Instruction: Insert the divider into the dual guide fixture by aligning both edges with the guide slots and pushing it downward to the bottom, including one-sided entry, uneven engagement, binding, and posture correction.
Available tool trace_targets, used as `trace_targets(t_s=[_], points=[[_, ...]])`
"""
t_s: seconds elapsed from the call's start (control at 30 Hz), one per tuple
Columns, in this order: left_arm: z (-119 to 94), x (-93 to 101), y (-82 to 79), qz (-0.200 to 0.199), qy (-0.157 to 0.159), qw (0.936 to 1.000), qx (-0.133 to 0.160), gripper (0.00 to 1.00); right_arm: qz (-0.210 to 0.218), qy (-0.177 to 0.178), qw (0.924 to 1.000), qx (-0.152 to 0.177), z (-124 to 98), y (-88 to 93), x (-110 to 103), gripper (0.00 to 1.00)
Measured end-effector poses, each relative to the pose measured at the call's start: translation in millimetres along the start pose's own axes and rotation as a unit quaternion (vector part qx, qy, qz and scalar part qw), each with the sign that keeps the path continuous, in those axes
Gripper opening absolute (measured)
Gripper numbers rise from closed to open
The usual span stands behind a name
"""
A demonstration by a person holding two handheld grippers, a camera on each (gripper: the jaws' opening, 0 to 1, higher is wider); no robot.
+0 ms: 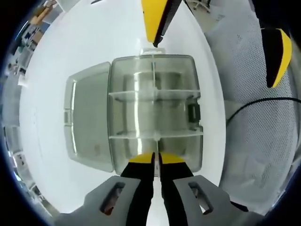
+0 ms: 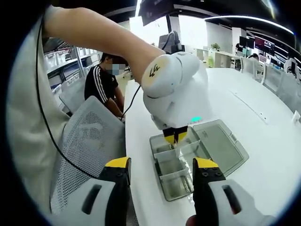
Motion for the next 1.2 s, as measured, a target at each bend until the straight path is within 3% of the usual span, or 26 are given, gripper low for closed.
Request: trace_targets(t_s=[0.6, 0.93, 1.2], points=[[-17, -3.6, -5.9, -0.006, -0.003, 0.9996, 0.028, 0.10, -0.003, -0.001, 1.0000, 0.000, 1, -2.4, -1, 0.50], [-35, -6.9, -4.5, -0.040, -0.022, 0.9957, 0.080, 0.12, -0.006, -0.001, 1.0000, -0.004, 1, -2.0, -2, 0.50], [-52, -3.4, 0.4, -0.085, -0.037, 0.9844, 0.150, 0.13, -0.009, -0.002, 0.9999, -0.007, 0, -0.2, -3, 0.50]])
Point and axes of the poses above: the point that each gripper's makers call its tool centre point, and the gripper's own axes: z roughly forward along the fingers, x roughly to its right, y roughly out of its underside, the point moved 4 cm from there along -z, roughly backward along the fingers, and after that the axes turned 8 degrees about y, right-handed, at the moved point
